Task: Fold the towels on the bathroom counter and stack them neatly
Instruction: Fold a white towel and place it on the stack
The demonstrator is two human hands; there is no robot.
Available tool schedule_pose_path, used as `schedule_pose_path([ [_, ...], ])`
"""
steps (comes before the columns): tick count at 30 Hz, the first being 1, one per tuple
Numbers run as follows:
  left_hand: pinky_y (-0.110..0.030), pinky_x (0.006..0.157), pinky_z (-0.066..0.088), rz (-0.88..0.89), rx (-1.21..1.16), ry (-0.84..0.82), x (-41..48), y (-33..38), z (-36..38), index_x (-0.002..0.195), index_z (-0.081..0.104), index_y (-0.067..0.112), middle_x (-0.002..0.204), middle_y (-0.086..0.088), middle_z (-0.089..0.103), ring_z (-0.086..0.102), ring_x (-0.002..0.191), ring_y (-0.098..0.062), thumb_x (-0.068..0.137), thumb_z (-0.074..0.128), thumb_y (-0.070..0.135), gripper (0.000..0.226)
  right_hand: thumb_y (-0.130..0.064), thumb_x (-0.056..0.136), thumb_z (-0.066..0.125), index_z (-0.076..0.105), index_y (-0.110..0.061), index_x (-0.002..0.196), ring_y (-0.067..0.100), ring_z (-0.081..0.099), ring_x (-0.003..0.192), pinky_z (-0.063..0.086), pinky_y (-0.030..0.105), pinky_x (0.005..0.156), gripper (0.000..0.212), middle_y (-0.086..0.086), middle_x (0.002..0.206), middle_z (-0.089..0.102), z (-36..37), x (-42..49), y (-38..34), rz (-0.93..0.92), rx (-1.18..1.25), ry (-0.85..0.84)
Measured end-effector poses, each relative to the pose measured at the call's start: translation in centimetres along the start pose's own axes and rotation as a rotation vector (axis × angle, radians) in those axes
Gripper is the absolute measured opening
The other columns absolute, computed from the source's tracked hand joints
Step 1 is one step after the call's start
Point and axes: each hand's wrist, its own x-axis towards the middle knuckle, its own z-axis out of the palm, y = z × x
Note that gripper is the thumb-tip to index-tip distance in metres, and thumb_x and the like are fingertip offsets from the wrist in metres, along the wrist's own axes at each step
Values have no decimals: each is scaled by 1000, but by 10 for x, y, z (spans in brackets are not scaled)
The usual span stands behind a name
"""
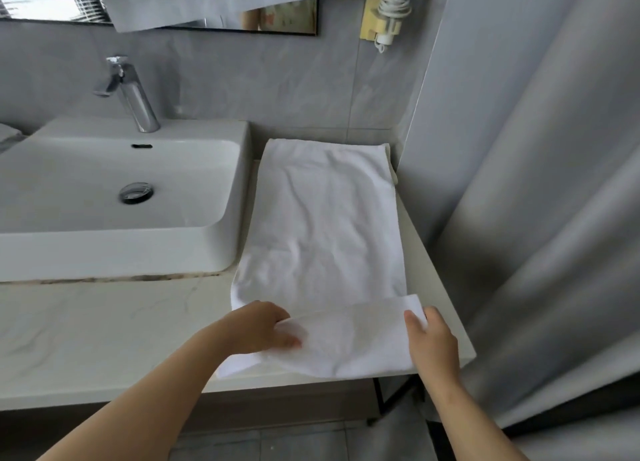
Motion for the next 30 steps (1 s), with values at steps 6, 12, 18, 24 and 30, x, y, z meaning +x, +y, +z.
schedule_pose_path([
  [6,-24,91,42,-146,182,42,4,-27,-14,123,55,29,120,9,57,53,112,-14,72,75,41,56,-28,97,44,51,-10,92,27,52,81,38,34,67,20,6,86,56,-6,11,13,75,-83,50],
  [12,-28,70,48,-314,-336,495,16,-48,1,102,64,17,97,0,64,59,81,-19,86,65,25,18,-23,92,51,52,-10,85,31,54,84,44,36,69,15,12,92,58,7,25,19,59,-75,29],
  [18,-30,67,45,-475,-658,588,31,-43,28,101,64,4,117,-13,53,55,85,-28,87,58,11,17,-12,83,56,54,-3,70,31,53,80,37,30,61,15,14,89,59,14,35,19,107,-136,-74],
  [24,-29,69,40,-453,-554,506,23,-44,36,98,57,17,90,-6,59,54,82,-25,92,51,22,11,-8,86,57,57,-8,84,14,47,65,36,23,53,2,3,76,55,3,31,18,137,-2,-216],
  [30,-31,80,43,-422,-358,295,6,-52,40,103,55,18,100,-4,59,54,90,-23,92,51,27,15,-9,86,57,58,-13,86,15,52,71,40,26,58,4,0,79,57,-13,31,20,178,-94,-372],
])
